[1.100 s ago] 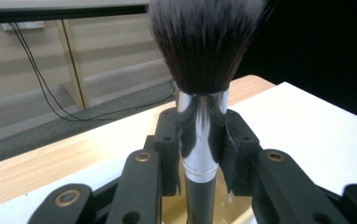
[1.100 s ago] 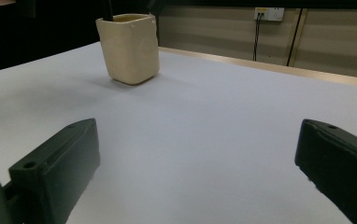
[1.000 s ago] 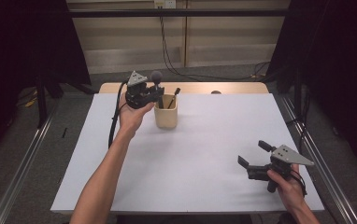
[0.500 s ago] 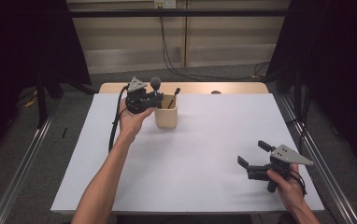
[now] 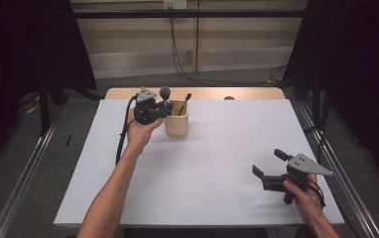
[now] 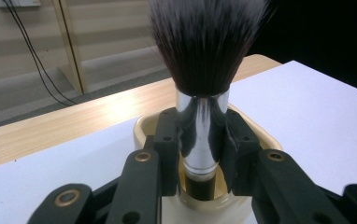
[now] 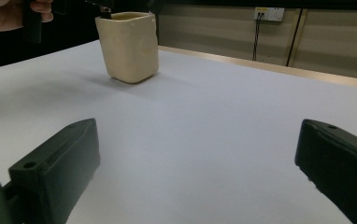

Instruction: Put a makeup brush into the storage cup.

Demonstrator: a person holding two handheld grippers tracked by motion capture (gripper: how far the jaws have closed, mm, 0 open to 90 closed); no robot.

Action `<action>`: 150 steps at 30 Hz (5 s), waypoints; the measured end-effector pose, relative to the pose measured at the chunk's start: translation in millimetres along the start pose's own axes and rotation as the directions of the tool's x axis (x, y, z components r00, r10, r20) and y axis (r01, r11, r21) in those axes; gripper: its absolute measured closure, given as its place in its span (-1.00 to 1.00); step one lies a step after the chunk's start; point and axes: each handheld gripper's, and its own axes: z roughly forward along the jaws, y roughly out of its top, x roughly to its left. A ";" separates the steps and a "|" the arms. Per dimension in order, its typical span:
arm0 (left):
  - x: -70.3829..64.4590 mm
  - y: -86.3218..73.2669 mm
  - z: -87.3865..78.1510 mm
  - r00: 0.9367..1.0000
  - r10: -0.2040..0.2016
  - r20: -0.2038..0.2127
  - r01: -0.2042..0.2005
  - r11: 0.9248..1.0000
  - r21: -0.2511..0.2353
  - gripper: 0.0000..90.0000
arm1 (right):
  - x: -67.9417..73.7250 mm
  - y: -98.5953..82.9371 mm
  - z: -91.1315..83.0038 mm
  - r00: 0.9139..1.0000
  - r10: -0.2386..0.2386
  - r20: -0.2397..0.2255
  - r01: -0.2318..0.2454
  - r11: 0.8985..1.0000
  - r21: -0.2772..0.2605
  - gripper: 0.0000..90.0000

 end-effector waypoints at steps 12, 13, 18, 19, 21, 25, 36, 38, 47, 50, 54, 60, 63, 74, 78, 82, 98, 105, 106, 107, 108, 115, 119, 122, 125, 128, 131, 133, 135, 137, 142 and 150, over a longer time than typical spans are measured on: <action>-2.4 -6.4 1.6 1.000 0.012 -0.020 -0.012 1.000 0.014 0.44 | -0.5 -0.2 0.7 1.000 0.001 -0.002 -0.001 1.000 0.002 -1.00; -2.1 -6.4 1.5 1.000 0.009 -0.022 -0.009 1.000 0.013 0.38 | -0.7 -0.3 1.0 1.000 -0.001 -0.002 0.001 1.000 0.003 -1.00; 0.0 -5.3 -1.4 0.999 0.017 -0.043 -0.017 1.000 -0.005 0.04 | -0.3 -0.3 1.1 1.000 0.001 -0.003 -0.001 1.000 0.001 -1.00; -0.4 -5.2 -1.5 0.999 0.010 -0.041 -0.011 1.000 -0.011 -0.03 | -0.5 -0.3 1.1 1.000 0.001 -0.002 -0.001 1.000 0.001 -1.00; -0.5 -4.8 -1.8 0.999 0.007 -0.039 -0.008 1.000 -0.014 -0.15 | -0.7 -0.3 1.2 1.000 0.001 -0.001 -0.001 1.000 0.001 -1.00; -0.3 -4.5 -1.5 0.999 0.008 -0.034 -0.009 1.000 -0.025 -0.35 | -0.2 -0.5 1.3 1.000 -0.002 -0.004 0.002 1.000 0.000 -1.00; 3.9 -3.4 -6.6 0.999 -0.028 -0.026 0.027 0.999 -0.042 -0.86 | -3.1 -1.5 0.9 1.000 0.008 -0.003 -0.008 1.000 -0.002 -1.00; 6.2 -2.5 -9.7 0.999 -0.035 -0.016 0.035 0.998 -0.049 -0.91 | -3.2 -1.5 1.4 1.000 0.007 -0.004 -0.007 1.000 -0.003 -1.00; 6.0 0.4 -28.8 1.000 -0.020 -0.012 0.019 0.997 -0.080 -0.95 | -3.4 -1.7 1.5 1.000 0.008 -0.006 -0.008 1.000 -0.001 -1.00; 5.3 -1.9 -34.6 1.000 -0.013 -0.023 0.011 0.997 -0.078 -0.95 | -3.9 -1.7 2.2 1.000 0.005 -0.008 -0.005 1.000 -0.002 -1.00; 4.6 -4.2 -42.9 0.999 0.001 -0.039 -0.005 0.996 -0.084 -0.95 | -2.8 -2.1 2.5 1.000 0.004 -0.012 -0.004 1.000 0.003 -1.00; 3.5 -9.0 -55.9 0.999 0.001 -0.036 -0.004 0.996 -0.087 -0.92 | -1.0 -1.3 1.9 1.000 -0.009 -0.010 0.009 1.000 0.003 -1.00; 3.7 -13.3 -61.0 0.999 0.001 -0.039 -0.004 0.996 -0.086 -0.92 | 0.0 -0.9 2.0 1.000 -0.012 -0.009 0.012 1.000 0.001 -1.00; 0.8 -25.3 -79.0 0.999 -0.015 -0.037 0.011 0.995 -0.103 -0.92 | -0.2 -1.0 2.0 1.000 -0.010 -0.001 0.010 1.000 0.003 -1.00; 1.4 -27.8 -86.6 0.999 -0.023 -0.032 0.019 0.994 -0.106 -0.92 | -0.5 -0.8 1.6 1.000 -0.008 0.002 0.008 1.000 0.001 -1.00; 2.0 -32.3 -93.7 0.999 -0.034 -0.036 0.030 0.994 -0.103 -0.92 | -0.7 -0.9 1.8 1.000 -0.010 0.000 0.010 1.000 0.004 -1.00; 2.1 -51.4 -121.3 0.998 -0.042 -0.044 0.038 0.994 -0.099 -0.93 | -0.2 -0.6 1.3 1.000 -0.008 0.007 0.008 1.000 0.000 -1.00; 0.1 -58.5 -135.0 0.998 -0.032 -0.047 0.027 0.994 -0.106 -0.93 | 0.7 -1.3 2.7 1.000 -0.009 0.007 0.009 1.000 0.008 -1.00; -0.6 -59.4 -137.3 0.999 -0.024 -0.043 0.019 0.994 -0.104 -0.92 | 1.0 -1.2 2.6 1.000 -0.009 0.005 0.009 1.000 0.008 -1.00; -1.6 -60.9 -140.2 0.999 -0.013 -0.034 0.009 0.995 -0.102 -0.91 | 1.0 -1.4 2.2 1.000 -0.016 0.002 0.016 1.000 0.009 -1.00; -2.1 -61.9 -141.8 0.999 -0.012 -0.031 0.009 0.995 -0.103 -0.91 | 1.2 -1.5 1.9 1.000 -0.015 0.004 0.014 1.000 0.009 -1.00; -5.0 -75.1 -156.3 0.998 -0.008 -0.055 0.001 0.993 -0.121 -0.91 | -0.2 -1.4 -0.8 1.000 -0.012 0.014 0.012 1.000 0.004 -1.00; -5.4 -83.2 -163.4 0.997 -0.008 -0.078 -0.002 0.993 -0.121 -0.91 | -0.3 -1.5 -0.9 1.000 -0.012 0.018 0.012 1.000 0.005 -1.00; -7.5 -87.6 -168.6 0.997 -0.009 -0.080 -0.001 0.993 -0.121 -0.91 | 0.4 -1.2 -1.6 1.000 -0.008 0.017 0.008 1.000 0.002 -1.00; -10.1 -91.8 -175.8 0.996 -0.013 -0.083 0.003 0.992 -0.124 -0.91 | -1.0 -1.5 -2.3 1.000 -0.004 0.018 0.004 1.000 0.001 -1.00; -13.0 -99.5 -180.1 0.996 -0.018 -0.089 0.008 0.994 -0.109 -0.91 | -1.1 -1.5 -3.2 1.000 -0.006 0.019 0.005 1.000 0.002 -1.00; -15.3 -104.9 -186.5 0.996 -0.035 -0.087 0.026 0.994 -0.102 -0.91 | -1.1 -1.0 -4.3 1.000 -0.002 0.018 0.002 1.000 -0.005 -1.00; -16.8 -107.2 -190.0 0.995 -0.034 -0.092 0.025 0.995 -0.095 -0.91 | -1.7 -0.3 -4.5 1.000 0.006 0.025 -0.006 1.000 -0.010 -1.00; -18.2 -109.6 -194.2 0.995 -0.027 -0.100 0.018 0.996 -0.090 -0.91 | -2.2 -1.2 -4.4 1.000 0.008 0.022 -0.008 1.000 -0.007 -1.00; -19.8 -112.1 -198.2 0.995 -0.040 -0.096 0.030 0.994 -0.102 -0.91 | -1.3 -1.6 -4.0 1.000 0.008 0.022 -0.008 1.000 -0.003 -1.00; -26.0 -118.8 -208.9 0.995 -0.031 -0.098 0.020 0.994 -0.106 -0.92 | -0.4 -1.6 -3.9 1.000 0.003 0.017 -0.003 1.000 0.001 -1.00; -29.3 -132.6 -223.1 0.996 -0.006 -0.093 -0.004 0.994 -0.106 -0.93 | -1.1 -1.5 -6.4 1.000 0.005 0.020 -0.005 1.000 -0.005 -1.00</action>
